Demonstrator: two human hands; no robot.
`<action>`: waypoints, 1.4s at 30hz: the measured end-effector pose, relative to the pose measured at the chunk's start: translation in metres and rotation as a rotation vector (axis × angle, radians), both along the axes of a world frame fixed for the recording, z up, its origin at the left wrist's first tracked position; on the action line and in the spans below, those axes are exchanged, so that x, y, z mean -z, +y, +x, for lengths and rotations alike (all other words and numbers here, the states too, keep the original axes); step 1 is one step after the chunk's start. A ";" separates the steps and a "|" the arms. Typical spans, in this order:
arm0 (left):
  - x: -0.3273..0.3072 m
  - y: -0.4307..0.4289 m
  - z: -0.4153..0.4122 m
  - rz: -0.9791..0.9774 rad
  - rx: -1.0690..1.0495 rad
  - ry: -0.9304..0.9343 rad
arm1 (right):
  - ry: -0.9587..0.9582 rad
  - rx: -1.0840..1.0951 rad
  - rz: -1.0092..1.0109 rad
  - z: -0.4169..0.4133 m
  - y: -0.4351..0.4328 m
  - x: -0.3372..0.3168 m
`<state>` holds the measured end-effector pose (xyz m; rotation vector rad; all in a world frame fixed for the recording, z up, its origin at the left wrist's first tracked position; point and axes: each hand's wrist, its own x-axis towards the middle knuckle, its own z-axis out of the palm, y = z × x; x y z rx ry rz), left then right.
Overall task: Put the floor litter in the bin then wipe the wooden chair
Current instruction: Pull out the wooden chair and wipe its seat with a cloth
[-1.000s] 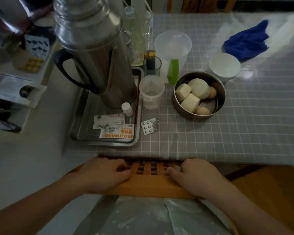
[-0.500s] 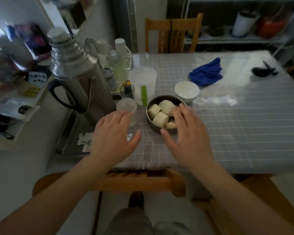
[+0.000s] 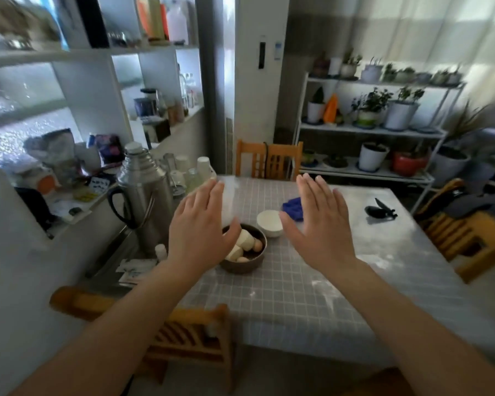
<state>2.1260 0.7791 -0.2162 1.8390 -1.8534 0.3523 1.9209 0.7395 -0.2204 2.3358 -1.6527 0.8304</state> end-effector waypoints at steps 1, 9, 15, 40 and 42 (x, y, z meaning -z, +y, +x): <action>-0.007 0.009 -0.006 -0.015 0.004 0.005 | 0.000 0.008 -0.020 -0.006 0.007 -0.007; -0.031 0.083 -0.035 -0.056 0.041 -0.028 | 0.011 0.106 -0.105 -0.053 0.086 -0.032; -0.007 0.156 -0.069 0.026 0.097 0.002 | 0.057 0.190 -0.080 -0.093 0.180 -0.015; -0.001 0.214 -0.438 0.080 0.194 0.086 | 0.162 0.246 -0.070 -0.433 0.260 -0.002; 0.002 0.217 -0.464 0.098 0.155 0.108 | 0.167 0.208 -0.055 -0.458 0.254 0.000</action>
